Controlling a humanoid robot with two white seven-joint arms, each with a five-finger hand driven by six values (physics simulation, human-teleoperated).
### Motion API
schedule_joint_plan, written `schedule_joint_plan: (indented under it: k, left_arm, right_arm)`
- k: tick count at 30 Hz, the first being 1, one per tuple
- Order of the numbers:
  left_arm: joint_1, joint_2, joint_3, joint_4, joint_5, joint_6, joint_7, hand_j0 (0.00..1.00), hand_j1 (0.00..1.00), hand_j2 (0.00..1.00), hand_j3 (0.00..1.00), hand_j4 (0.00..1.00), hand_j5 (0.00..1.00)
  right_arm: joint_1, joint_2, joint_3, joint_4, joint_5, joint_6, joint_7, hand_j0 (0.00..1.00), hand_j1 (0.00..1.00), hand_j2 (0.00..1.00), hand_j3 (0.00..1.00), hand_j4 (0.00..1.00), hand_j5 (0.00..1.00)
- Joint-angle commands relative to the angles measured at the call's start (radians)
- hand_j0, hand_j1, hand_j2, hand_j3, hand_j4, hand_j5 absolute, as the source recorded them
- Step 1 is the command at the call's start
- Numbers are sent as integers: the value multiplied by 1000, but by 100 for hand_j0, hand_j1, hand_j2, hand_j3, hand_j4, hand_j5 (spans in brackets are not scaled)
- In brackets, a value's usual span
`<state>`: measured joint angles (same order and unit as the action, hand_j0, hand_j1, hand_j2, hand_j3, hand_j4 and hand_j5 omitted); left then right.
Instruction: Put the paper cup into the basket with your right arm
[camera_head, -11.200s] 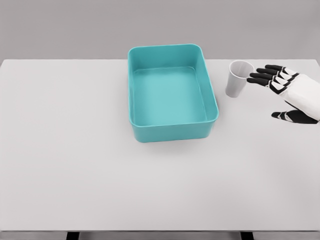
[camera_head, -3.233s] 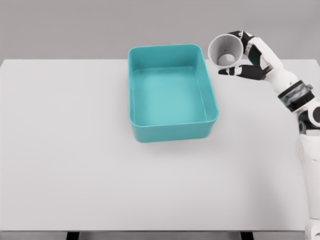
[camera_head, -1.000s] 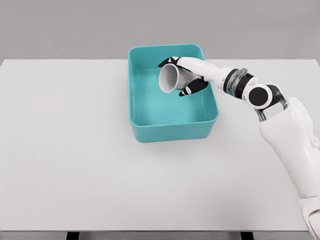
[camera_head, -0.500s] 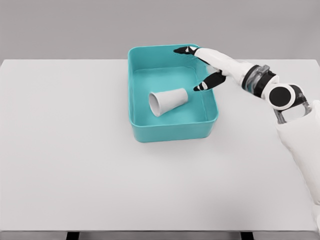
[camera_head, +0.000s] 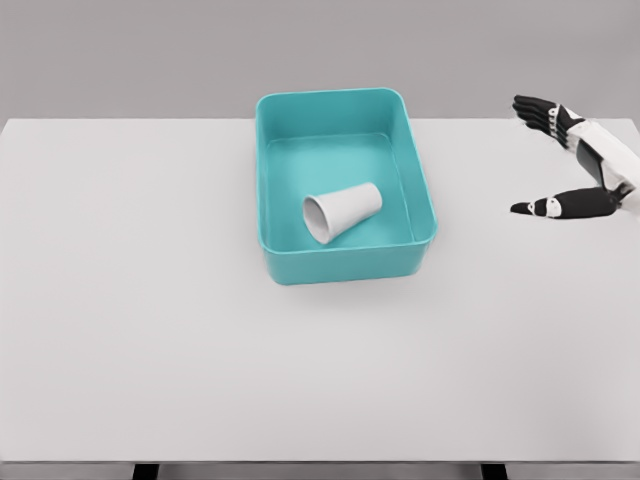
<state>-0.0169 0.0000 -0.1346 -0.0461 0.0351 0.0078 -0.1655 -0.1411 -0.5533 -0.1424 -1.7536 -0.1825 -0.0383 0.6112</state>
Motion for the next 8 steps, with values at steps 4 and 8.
schedule_joint_plan:
  k: [4,8]
  left_arm:
    - [0,0,0,0,0,0,0,100,100,100,100,100,100]
    - [0,0,0,0,0,0,0,100,100,100,100,100,100]
  right_arm:
    - [8,-2,-23,-10,-28,-12,0,100,100,100,100,100,100]
    - [14,-2,-20,-9,-25,-12,0,100,100,100,100,100,100]
